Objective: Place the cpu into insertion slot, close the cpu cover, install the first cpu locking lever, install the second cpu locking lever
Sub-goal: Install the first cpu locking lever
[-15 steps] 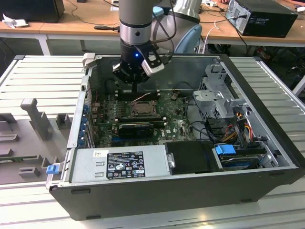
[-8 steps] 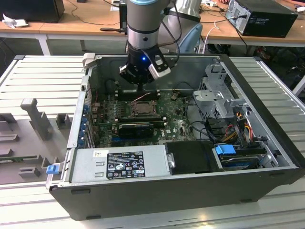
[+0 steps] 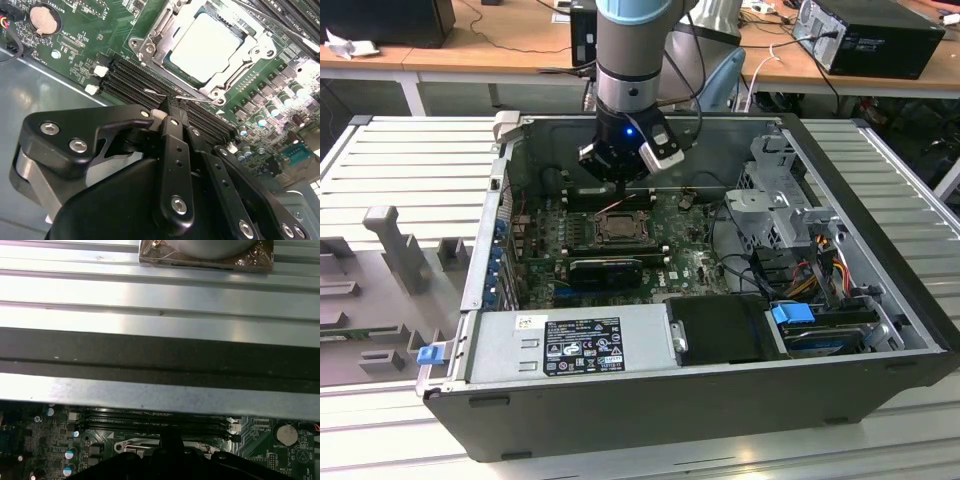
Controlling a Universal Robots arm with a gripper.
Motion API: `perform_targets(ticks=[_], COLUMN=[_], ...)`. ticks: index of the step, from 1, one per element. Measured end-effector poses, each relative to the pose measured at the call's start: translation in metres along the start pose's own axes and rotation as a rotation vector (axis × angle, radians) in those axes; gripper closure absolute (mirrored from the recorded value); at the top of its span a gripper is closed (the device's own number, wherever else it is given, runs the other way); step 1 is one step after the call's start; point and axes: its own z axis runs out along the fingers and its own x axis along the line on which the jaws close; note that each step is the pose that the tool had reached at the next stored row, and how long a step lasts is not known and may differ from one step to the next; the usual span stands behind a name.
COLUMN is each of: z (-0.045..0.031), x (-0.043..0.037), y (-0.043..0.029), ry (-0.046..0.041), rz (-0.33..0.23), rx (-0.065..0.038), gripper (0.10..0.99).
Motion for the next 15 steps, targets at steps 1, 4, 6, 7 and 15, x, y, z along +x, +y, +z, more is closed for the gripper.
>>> perform_targets(ticks=[1,4,6,7,15], z=[0.0003,0.0004,0.0008,0.0009,0.0030], x=[-0.0001,-0.0002,-0.0002,-0.0003,-0.0016], y=[0.0000,-0.0001,-0.0001,-0.0001,-0.0005], ry=[0.0000,0.0000,0.0000,0.0000,0.0000], rz=[0.000,0.000,0.000,0.000,0.000], rx=[0.000,0.000,0.000,0.000,0.000], gripper=[0.980,0.980,0.980,0.980,0.980])
